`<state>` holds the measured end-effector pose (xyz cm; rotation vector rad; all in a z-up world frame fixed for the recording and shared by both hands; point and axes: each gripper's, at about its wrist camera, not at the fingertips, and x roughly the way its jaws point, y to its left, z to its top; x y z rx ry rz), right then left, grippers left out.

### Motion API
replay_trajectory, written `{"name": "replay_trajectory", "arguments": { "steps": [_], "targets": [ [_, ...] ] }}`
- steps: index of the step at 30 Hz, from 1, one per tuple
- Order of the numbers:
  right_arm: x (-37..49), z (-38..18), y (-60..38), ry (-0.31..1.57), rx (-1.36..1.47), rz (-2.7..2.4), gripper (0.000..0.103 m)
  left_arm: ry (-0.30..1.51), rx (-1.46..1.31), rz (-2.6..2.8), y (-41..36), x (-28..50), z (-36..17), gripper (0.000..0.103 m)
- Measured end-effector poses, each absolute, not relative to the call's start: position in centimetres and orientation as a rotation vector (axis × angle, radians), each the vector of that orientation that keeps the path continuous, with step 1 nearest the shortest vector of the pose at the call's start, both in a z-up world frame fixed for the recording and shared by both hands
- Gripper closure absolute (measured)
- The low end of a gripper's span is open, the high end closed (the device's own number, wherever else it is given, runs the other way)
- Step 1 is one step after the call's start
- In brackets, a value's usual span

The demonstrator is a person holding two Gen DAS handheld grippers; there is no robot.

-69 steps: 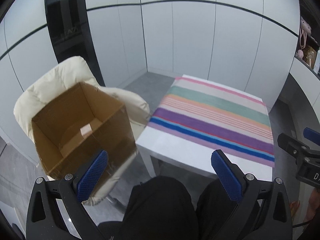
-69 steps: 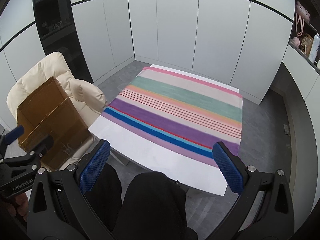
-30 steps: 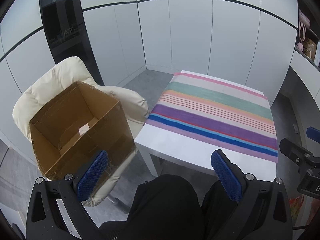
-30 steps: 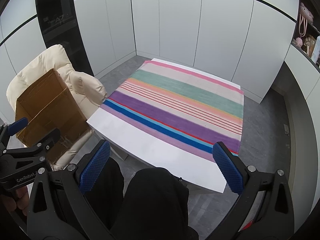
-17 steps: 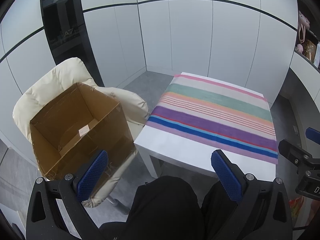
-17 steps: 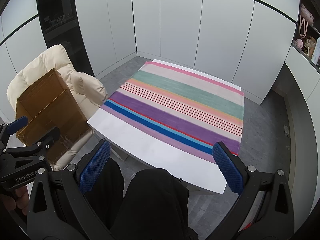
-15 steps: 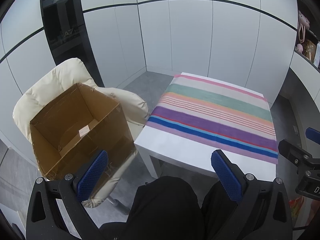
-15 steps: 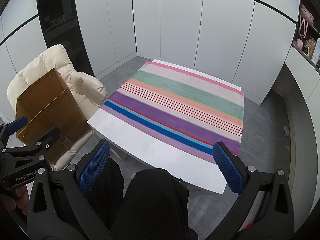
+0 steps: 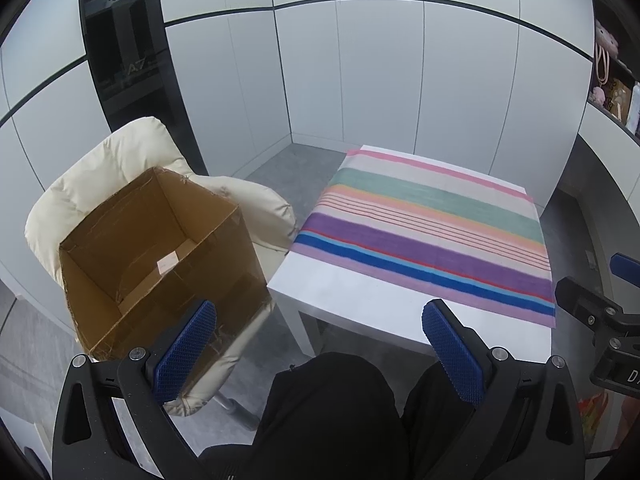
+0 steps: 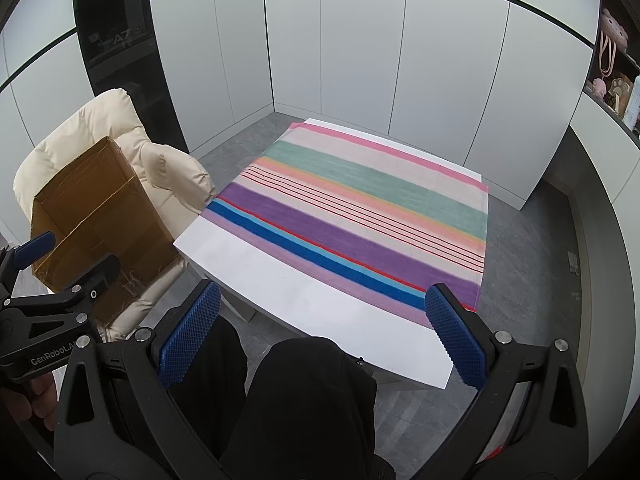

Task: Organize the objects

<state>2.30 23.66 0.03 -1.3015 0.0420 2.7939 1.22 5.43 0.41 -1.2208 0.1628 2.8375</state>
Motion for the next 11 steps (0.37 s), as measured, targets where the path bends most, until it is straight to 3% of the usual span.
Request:
{"name": "replay_trajectory", "arguments": {
  "steps": [11],
  "targets": [
    [2.28,0.03,23.60,0.042,-1.302,2.793,0.000,0.161,-1.218,2.838,5.47,1.21,0.41,0.000]
  ]
}}
